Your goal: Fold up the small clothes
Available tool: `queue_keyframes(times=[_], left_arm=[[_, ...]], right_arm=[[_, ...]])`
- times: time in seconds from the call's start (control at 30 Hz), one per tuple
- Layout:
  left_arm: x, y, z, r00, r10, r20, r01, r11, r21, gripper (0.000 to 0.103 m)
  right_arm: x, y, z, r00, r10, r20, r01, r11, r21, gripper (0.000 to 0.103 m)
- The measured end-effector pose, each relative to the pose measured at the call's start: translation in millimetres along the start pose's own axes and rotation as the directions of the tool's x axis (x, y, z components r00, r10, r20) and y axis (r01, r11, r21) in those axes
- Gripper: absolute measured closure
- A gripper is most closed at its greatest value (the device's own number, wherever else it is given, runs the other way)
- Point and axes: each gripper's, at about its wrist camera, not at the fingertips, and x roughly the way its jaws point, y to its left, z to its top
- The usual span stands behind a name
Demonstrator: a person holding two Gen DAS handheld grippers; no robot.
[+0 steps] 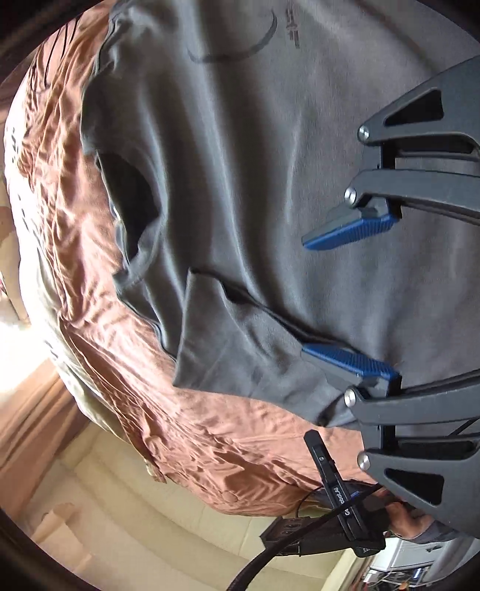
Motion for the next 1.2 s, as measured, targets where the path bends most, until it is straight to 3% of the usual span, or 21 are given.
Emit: queue_keyframes(times=[0.07, 0.1, 0.23, 0.5, 0.67, 0.93, 1.03, 1.2], left_arm=[[2, -9, 2, 1.0, -0.005, 0.015, 0.004, 1.0, 0.009, 0.027], [2, -13, 2, 1.0, -0.007, 0.022, 0.006, 1.0, 0.015, 0.023], [6, -33, 8, 1.0, -0.007, 0.014, 0.007, 0.999, 0.042, 0.023], [19, -77, 17, 1.0, -0.022, 0.004, 0.021, 0.994, 0.108, 0.023], [30, -98, 18, 0.999, -0.038, -0.009, 0.038, 0.991, 0.131, 0.023], [37, -114, 16, 0.999, -0.041, -0.022, 0.044, 0.987, 0.156, 0.023], [38, -114, 16, 0.999, -0.042, -0.028, 0.046, 0.988, 0.15, 0.023], [38, -113, 17, 0.999, -0.032, -0.025, 0.036, 0.988, 0.148, 0.023]], right_arm=[[-18, -22, 2, 0.999, -0.025, 0.035, 0.024, 0.999, 0.022, 0.032], [-28, -31, 3, 0.998, -0.036, 0.045, 0.035, 0.999, 0.033, 0.032], [-70, -77, 2, 0.99, -0.096, 0.102, 0.086, 0.991, 0.097, 0.032], [-153, -163, -10, 0.952, -0.225, 0.205, 0.171, 0.953, 0.252, 0.032], [-193, -192, -30, 0.931, -0.279, 0.236, 0.191, 0.921, 0.339, 0.032], [-222, -239, -56, 0.921, -0.29, 0.259, 0.132, 0.859, 0.494, 0.033], [-226, -259, -62, 0.924, -0.275, 0.265, 0.084, 0.823, 0.561, 0.038], [-223, -286, -69, 0.922, -0.279, 0.269, 0.039, 0.758, 0.651, 0.055]])
